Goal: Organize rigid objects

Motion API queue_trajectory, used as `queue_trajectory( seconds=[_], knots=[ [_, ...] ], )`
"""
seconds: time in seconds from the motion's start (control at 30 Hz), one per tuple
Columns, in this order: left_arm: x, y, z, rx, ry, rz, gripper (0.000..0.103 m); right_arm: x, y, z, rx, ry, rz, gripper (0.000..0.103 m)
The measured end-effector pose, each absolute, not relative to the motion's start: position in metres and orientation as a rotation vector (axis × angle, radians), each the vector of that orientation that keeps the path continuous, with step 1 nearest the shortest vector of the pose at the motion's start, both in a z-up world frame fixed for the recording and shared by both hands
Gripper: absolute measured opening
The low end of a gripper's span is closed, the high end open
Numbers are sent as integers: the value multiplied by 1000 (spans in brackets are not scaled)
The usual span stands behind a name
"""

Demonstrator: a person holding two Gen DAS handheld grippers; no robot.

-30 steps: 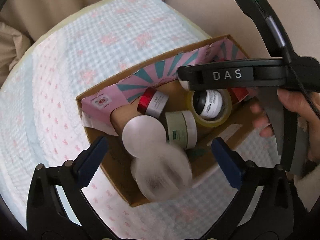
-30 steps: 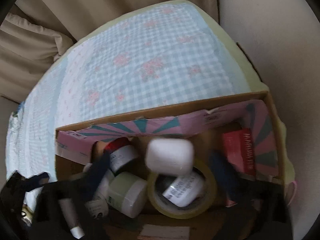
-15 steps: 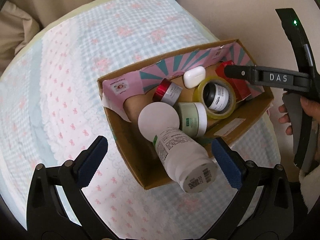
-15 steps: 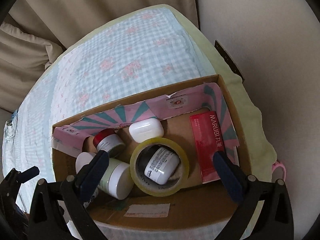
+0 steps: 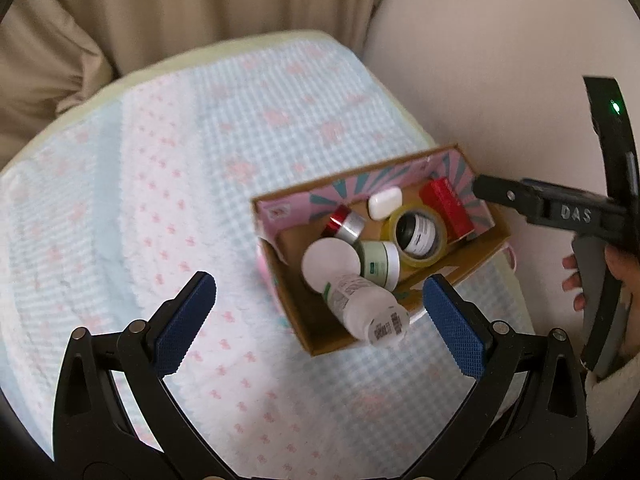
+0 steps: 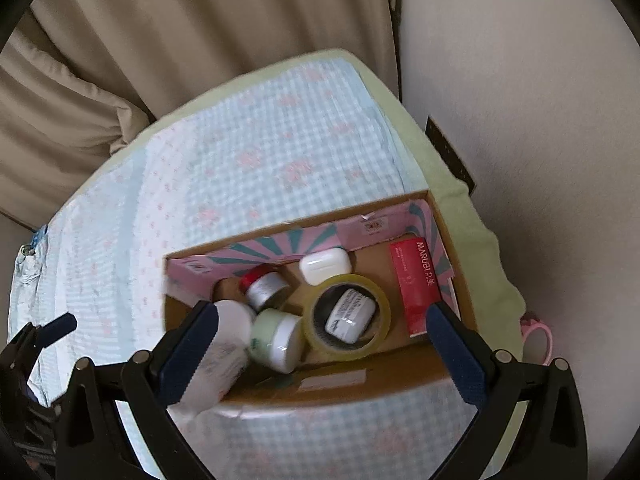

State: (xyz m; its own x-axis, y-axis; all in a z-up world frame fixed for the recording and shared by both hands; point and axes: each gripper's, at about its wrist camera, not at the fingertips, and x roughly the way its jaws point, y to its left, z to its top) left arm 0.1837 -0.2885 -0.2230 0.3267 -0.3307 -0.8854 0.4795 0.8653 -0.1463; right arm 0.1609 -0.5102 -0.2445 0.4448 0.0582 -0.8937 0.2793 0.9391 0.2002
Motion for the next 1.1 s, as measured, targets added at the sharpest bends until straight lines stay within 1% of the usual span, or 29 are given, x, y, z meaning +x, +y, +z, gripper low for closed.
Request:
queue_trajectory(
  seconds=[0.23,0.4,0.53,0.67,0.8,1.1],
  knots=[
    [163,-226,-136,85,1024,-464,103,128,-458,-153,284,1017,-119,103],
    [135,-155,-64,43,930,-361,103,100,-397,-85,214,949,-63,103],
    [110,-102,-29,6,871,-291,103,81,-352,-50,169,900,-10,103],
    [83,-62,-15,-17,834,-230,103,64,-314,-29,125,856,24,103],
    [61,-38,-13,-41,806,-188,103,51,-293,-27,85,828,23,103],
    [41,-35,-7,-21,755,-149,103,35,-281,-24,51,787,-17,103]
  ],
)
